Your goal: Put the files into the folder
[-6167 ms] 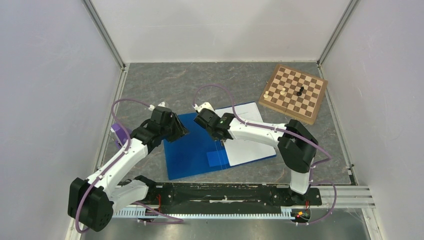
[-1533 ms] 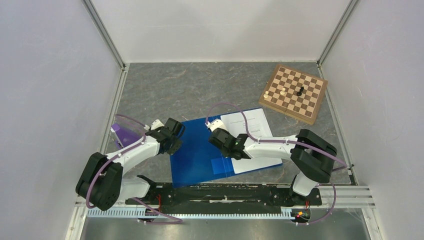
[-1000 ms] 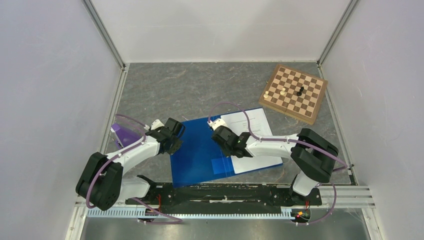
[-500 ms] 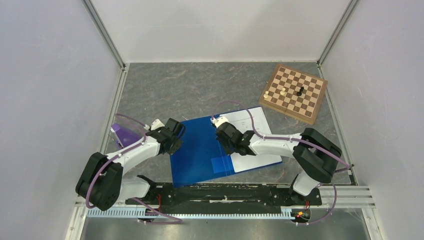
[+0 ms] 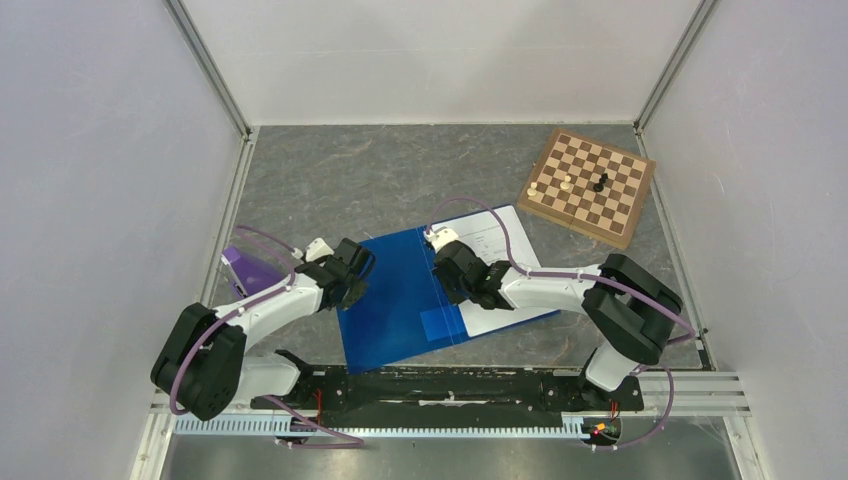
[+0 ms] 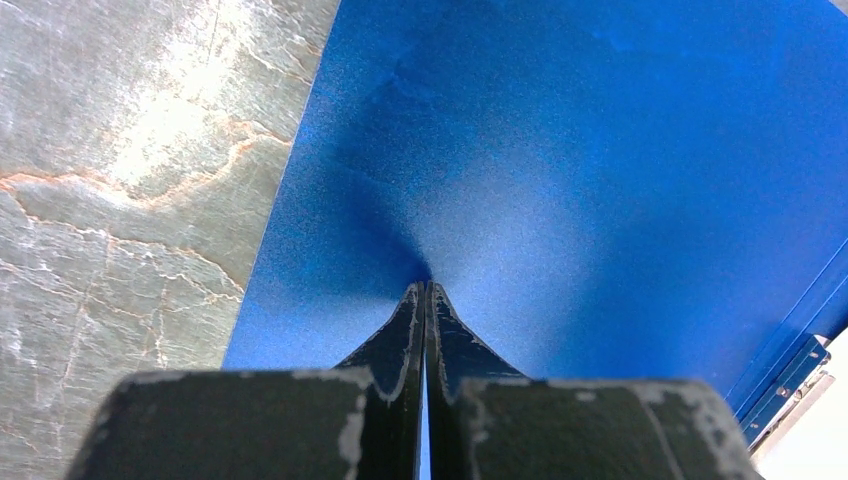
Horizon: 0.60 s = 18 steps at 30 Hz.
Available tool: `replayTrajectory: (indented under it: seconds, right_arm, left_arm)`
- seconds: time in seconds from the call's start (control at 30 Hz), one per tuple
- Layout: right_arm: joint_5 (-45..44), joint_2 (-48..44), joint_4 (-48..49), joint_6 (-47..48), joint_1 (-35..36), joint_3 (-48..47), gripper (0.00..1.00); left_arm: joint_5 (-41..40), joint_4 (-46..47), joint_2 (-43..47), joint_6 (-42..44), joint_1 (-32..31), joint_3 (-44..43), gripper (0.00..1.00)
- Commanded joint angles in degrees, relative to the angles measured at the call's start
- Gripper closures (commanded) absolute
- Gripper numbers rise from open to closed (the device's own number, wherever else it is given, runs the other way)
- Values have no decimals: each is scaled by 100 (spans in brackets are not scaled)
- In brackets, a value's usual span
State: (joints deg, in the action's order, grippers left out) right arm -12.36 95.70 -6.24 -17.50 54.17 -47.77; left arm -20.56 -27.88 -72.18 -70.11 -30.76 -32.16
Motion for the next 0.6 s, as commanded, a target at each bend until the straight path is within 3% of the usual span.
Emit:
replayTrajectory:
  seconds: [0.0,0.57]
  right_arm:
    - [333,795,-1004,-39,-30,652,100]
    - [647,168,-1234,102,-149,118,100]
  left_arm:
    - [-10,-148,-179,-342,-94,197,98]
    - [-46,-105,-184,-355,-114,202,98]
